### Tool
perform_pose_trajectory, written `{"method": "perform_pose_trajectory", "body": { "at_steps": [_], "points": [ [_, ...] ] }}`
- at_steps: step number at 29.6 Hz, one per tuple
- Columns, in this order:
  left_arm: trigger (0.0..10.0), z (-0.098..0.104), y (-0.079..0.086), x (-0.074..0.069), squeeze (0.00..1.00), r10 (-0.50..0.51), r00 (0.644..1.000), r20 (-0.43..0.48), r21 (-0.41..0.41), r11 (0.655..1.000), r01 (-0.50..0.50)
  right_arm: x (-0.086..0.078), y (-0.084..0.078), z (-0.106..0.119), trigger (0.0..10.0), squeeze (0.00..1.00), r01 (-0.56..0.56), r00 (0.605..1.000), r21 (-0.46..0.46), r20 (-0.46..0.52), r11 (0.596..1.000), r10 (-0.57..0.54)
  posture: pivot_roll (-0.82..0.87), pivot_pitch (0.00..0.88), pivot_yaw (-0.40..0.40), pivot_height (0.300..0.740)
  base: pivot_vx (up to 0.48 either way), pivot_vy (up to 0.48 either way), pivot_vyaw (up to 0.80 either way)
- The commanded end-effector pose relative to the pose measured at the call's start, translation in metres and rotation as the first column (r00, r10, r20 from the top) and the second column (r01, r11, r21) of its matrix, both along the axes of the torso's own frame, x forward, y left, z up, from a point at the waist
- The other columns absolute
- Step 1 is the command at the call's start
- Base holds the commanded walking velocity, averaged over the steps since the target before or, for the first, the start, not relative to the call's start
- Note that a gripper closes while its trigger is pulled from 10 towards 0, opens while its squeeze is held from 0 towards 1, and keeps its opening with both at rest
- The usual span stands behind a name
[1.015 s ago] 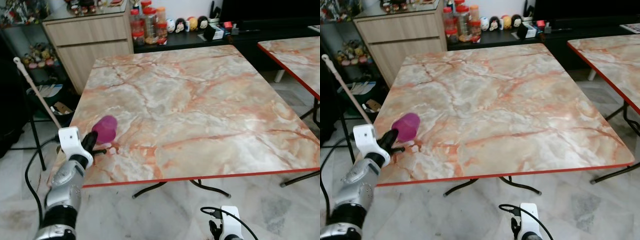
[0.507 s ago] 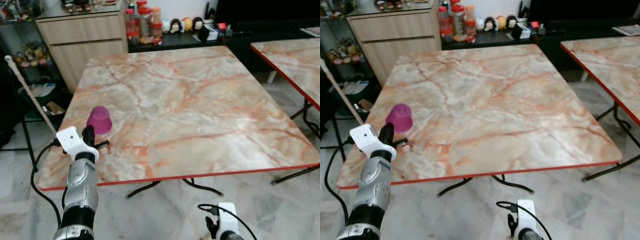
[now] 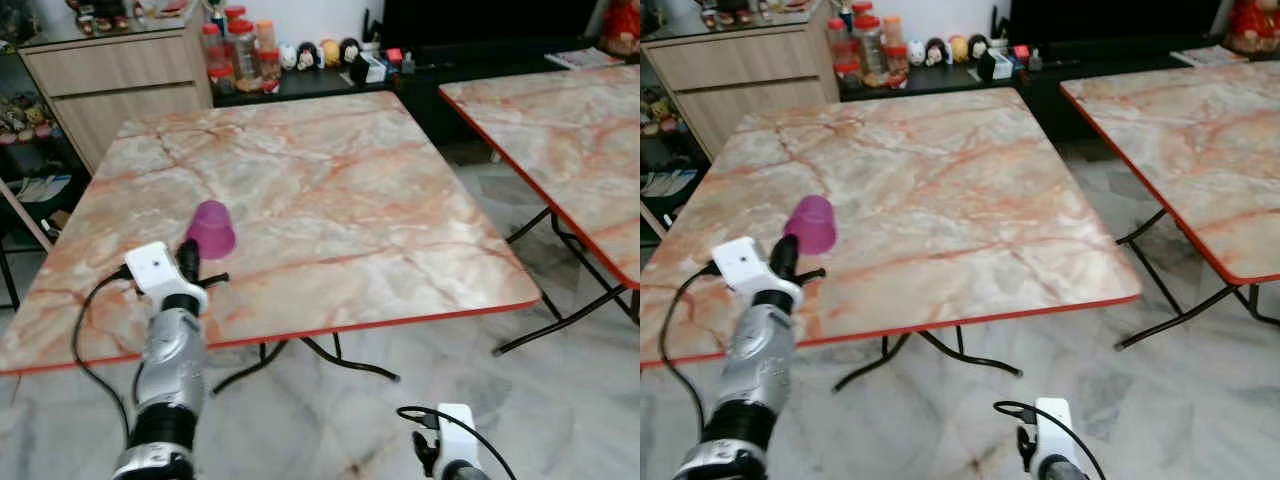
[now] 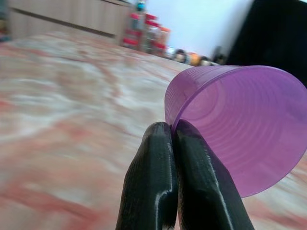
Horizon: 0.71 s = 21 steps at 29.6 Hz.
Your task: Setting the table
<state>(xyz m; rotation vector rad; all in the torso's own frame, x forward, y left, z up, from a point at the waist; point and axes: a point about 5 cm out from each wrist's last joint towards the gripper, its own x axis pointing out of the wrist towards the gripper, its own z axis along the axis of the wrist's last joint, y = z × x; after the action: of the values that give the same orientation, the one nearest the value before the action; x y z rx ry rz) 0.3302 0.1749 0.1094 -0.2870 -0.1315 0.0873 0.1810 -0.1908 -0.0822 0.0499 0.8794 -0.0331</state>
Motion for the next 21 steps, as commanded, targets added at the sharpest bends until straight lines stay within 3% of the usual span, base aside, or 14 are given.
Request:
{"method": "perform_pose_trajectory", "body": {
  "at_steps": [1, 10, 21],
  "points": [
    [10.0, 0.0057, 0.0081, -0.0007, 0.00, 0.019, 1.000, 0.024, 0.024, 1.000, -0.020, 0.0046, 0.0059, 0.0016, 10.0, 0.00, 0.003, 1.000, 0.017, 0.017, 1.000, -0.003, 0.04, 0.000, 0.029, 0.740, 0.000, -0.461, 0.00],
    [10.0, 0.0069, 0.0060, 0.0002, 0.00, -0.003, 1.000, 0.026, 0.039, 0.999, 0.002, 0.0038, 0.0084, 0.0012, 10.0, 0.00, -0.023, 1.000, 0.009, 0.018, 1.000, 0.023, 0.04, 0.000, 0.035, 0.740, 0.000, -0.455, 0.00],
    [10.0, 0.0103, 0.0106, 0.0006, 0.00, 0.013, 0.999, 0.035, 0.048, 0.999, -0.015, 0.0059, 0.0100, 0.0022, 10.0, 0.00, -0.022, 0.999, 0.012, 0.028, 1.000, 0.021, 0.05, 0.000, 0.031, 0.740, 0.000, -0.454, 0.61]
  ]
}}
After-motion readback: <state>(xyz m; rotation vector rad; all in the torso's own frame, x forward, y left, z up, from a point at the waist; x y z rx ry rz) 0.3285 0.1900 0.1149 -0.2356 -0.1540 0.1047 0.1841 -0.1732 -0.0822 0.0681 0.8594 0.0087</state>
